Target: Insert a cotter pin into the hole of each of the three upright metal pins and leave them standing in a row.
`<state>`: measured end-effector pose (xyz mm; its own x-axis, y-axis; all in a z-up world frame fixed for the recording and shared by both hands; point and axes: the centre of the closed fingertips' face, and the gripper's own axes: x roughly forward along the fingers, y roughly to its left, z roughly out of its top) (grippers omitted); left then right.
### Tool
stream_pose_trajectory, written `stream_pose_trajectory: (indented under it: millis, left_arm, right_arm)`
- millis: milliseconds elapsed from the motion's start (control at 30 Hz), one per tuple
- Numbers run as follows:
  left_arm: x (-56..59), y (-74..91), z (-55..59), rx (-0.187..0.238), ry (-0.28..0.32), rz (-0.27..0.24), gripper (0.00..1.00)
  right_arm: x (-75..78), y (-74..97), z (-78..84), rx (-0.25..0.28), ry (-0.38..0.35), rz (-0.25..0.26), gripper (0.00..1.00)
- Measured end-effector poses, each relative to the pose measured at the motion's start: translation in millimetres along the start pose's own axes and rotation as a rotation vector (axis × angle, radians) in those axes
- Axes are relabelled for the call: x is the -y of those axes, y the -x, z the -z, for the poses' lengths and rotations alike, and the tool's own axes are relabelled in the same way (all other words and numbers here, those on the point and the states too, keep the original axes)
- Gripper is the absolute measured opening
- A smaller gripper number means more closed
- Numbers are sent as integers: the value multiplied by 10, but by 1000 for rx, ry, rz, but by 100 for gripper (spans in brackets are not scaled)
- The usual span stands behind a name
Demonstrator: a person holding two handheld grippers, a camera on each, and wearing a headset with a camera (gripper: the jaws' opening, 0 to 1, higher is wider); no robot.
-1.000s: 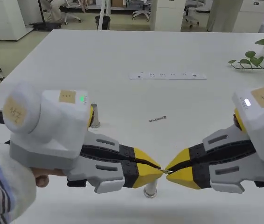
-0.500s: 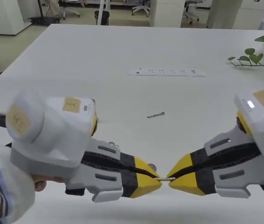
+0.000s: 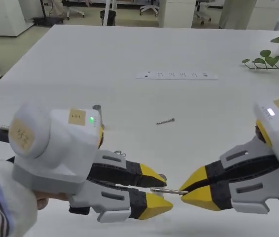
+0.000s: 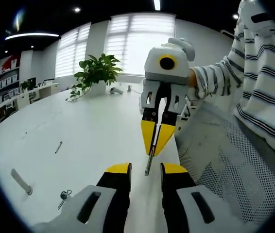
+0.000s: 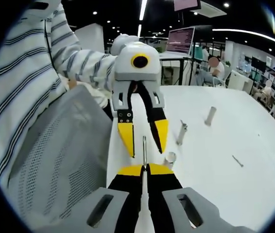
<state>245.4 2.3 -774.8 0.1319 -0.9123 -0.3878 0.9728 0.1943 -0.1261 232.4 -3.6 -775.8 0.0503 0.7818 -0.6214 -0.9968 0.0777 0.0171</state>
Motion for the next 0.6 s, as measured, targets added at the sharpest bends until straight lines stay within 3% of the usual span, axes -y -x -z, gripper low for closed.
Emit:
stream_pose_trajectory:
  millis: [133,367,600]
  left_arm:
    - [-65,3,-24,27,31,-33,25]
    - [-268,-29,38,22,38,-143,29]
    - [-348,-114,187,-25,54,-167,30]
  right_arm:
    - [46,15,91,-10,-22,21,4]
    - [195,49,300,-26,-61,63,4]
    - [306,48,391,-25,-76,75,4]
